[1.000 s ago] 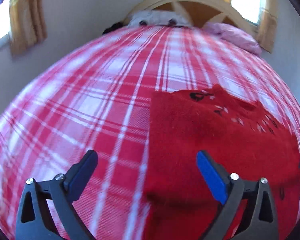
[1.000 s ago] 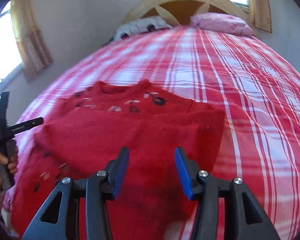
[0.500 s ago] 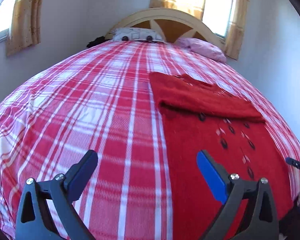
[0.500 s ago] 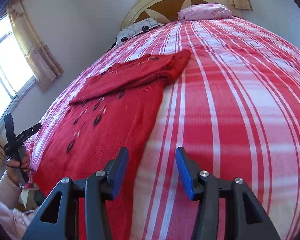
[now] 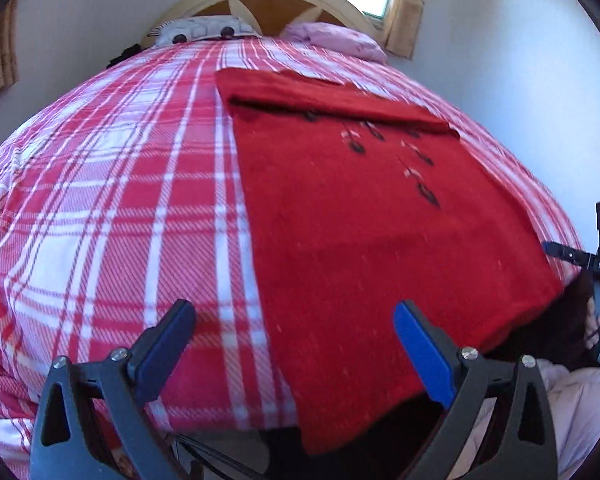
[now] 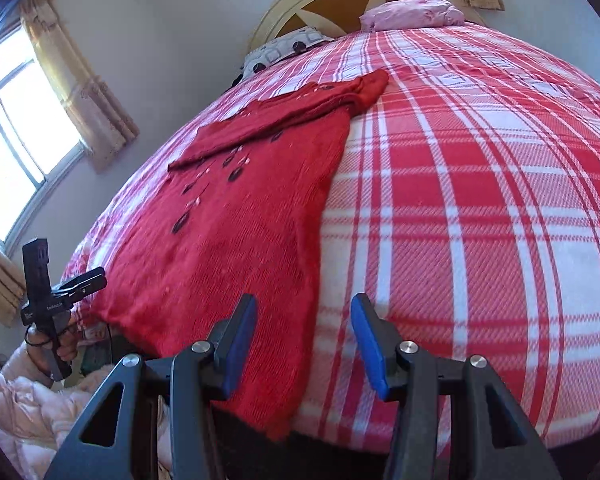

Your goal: Fold small clothes

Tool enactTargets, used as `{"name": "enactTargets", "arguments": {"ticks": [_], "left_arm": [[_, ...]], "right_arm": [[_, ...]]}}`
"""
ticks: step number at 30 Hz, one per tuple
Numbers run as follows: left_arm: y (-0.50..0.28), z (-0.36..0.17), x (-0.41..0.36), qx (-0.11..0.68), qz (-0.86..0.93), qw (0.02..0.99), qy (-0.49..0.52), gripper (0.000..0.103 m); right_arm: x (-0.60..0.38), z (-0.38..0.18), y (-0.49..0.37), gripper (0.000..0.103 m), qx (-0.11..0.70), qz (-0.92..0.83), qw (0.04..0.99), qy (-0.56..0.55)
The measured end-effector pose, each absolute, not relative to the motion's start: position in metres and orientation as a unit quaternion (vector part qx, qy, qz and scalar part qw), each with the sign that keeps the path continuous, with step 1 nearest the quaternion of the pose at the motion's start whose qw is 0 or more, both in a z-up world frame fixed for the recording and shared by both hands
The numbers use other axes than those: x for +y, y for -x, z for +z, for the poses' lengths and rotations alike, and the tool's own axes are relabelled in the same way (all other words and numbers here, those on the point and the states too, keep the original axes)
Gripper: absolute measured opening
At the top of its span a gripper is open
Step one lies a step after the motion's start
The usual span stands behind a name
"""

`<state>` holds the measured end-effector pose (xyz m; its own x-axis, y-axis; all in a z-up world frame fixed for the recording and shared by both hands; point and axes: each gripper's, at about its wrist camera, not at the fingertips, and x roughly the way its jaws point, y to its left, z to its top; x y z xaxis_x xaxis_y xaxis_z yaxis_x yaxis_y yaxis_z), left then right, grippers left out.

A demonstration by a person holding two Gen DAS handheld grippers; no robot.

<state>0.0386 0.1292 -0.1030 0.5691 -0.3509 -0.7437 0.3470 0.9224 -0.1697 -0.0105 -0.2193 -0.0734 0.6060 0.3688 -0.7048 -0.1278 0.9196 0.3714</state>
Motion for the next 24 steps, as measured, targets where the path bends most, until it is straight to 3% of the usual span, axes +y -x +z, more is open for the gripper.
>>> {"name": "enactTargets", "arguments": {"ticks": [11, 17, 24], "left_arm": [[-0.009, -0.103, 0.133, 0.431, -0.252, 0.865, 0.038, 0.100], [-0.002, -0.102, 0.135, 0.453, -0.288, 0.840, 0.080, 0.091], [-0.009, -0.113, 0.142, 0.486, -0.299, 0.808, 0.144, 0.088]], "right_arm": [[-0.193, -0.078, 0.031, 0.050, 0.442, 0.180, 0.869, -0.129], [-0.179, -0.078, 0.039, 0.049, 0.455, 0.204, 0.859, -0.115], [-0.203, -0.086, 0.037, 0.049, 0.447, 0.207, 0.847, -0.199]]}}
